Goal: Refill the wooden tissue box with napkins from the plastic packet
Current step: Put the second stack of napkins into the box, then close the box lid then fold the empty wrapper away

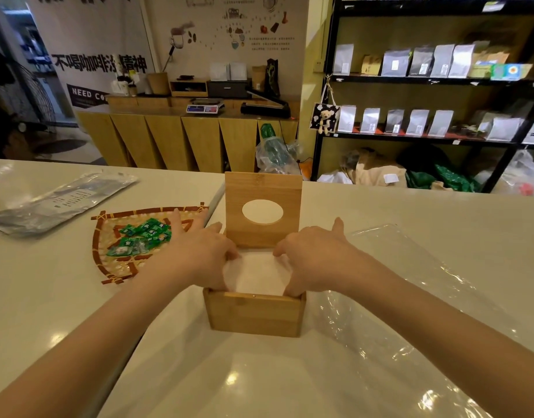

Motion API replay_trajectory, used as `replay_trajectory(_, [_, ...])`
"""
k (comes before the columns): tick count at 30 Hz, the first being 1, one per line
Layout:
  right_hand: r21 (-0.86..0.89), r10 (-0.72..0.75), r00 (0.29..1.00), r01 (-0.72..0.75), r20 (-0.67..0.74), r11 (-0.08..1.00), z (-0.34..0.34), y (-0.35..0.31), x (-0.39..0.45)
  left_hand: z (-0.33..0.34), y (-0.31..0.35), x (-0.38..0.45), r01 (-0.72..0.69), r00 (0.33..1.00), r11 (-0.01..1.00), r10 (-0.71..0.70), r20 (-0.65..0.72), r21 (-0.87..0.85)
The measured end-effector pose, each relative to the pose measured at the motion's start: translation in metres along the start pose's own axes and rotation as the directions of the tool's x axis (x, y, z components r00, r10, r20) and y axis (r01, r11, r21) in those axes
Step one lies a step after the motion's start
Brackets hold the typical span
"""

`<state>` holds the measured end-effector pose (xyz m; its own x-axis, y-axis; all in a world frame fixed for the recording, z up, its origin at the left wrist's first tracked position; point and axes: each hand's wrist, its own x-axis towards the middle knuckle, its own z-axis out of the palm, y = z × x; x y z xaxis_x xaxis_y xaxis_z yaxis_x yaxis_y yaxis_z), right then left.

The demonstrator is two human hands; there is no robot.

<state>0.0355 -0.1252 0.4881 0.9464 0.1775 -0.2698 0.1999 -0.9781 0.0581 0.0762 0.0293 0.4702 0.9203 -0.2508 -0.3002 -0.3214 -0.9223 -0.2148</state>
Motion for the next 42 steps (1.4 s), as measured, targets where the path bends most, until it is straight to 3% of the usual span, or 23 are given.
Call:
replay_trajectory(7, [-0.081, -0.027, 0.999, 0.025, -0.029, 0.996, 0.004, -0.005, 0.006, 0.000, 0.004, 0.001, 0.011, 1.000, 1.000, -0.011, 0.003, 0.026])
replay_trajectory(9, [0.070, -0.043, 0.997, 0.047, -0.066, 0.996, -0.003, 0.002, -0.001, -0.007, 0.000, -0.004, 0.008, 1.000, 1.000, -0.008, 0.007, -0.012])
replay_trajectory(11, [0.275, -0.051, 0.969, 0.119, -0.243, 0.954, -0.015, 0.015, -0.008, -0.019, -0.009, -0.010, 0.005, 0.994, 0.989, -0.021, -0.110, -0.149])
replay_trajectory(14, [0.406, 0.002, 0.793, 0.310, -0.609, 0.859, -0.028, 0.036, -0.008, -0.039, -0.018, -0.015, -0.104, 0.888, 0.926, -0.078, -0.453, -0.363])
replay_trajectory(16, [0.310, 0.025, 0.636, 0.341, -0.772, 0.887, -0.029, 0.044, 0.001, -0.047, -0.017, -0.013, -0.239, 0.783, 0.861, -0.103, -0.613, -0.450])
replay_trajectory(17, [0.246, 0.012, 0.593, 0.316, -0.805, 0.916, -0.027, 0.046, 0.007, -0.049, -0.015, -0.011, -0.287, 0.749, 0.841, -0.101, -0.655, -0.459])
replay_trajectory(18, [0.198, -0.006, 0.599, 0.274, -0.801, 0.941, -0.024, 0.048, 0.013, -0.049, -0.012, -0.006, -0.309, 0.732, 0.842, -0.087, -0.676, -0.443])
replay_trajectory(21, [0.114, -0.009, 0.729, 0.119, -0.684, 0.986, -0.013, 0.048, 0.025, -0.043, -0.010, 0.010, -0.252, 0.735, 0.900, -0.060, -0.675, -0.355])
replay_trajectory(24, [0.046, -0.044, 0.747, 0.099, -0.663, 0.994, -0.005, 0.047, 0.029, -0.035, -0.013, 0.021, -0.189, 0.762, 0.930, -0.064, -0.645, -0.316])
replay_trajectory(29, [0.031, -0.078, 0.608, 0.168, -0.790, 0.985, 0.003, 0.046, 0.027, -0.025, -0.014, 0.021, -0.225, 0.726, 0.917, -0.067, -0.684, -0.329])
replay_trajectory(36, [-0.056, -0.133, 0.334, 0.231, -0.933, 0.971, 0.027, 0.039, 0.012, 0.009, -0.010, 0.002, -0.426, 0.513, 0.833, -0.100, -0.852, -0.354])
replay_trajectory(38, [-0.098, -0.189, 0.322, 0.277, -0.928, 0.956, 0.035, 0.038, 0.002, 0.017, -0.008, -0.011, -0.503, 0.489, 0.780, -0.097, -0.867, -0.372])
replay_trajectory(42, [-0.150, -0.277, 0.404, 0.319, -0.872, 0.936, 0.057, 0.039, -0.010, 0.037, -0.006, -0.031, -0.566, 0.538, 0.696, -0.093, -0.838, -0.441])
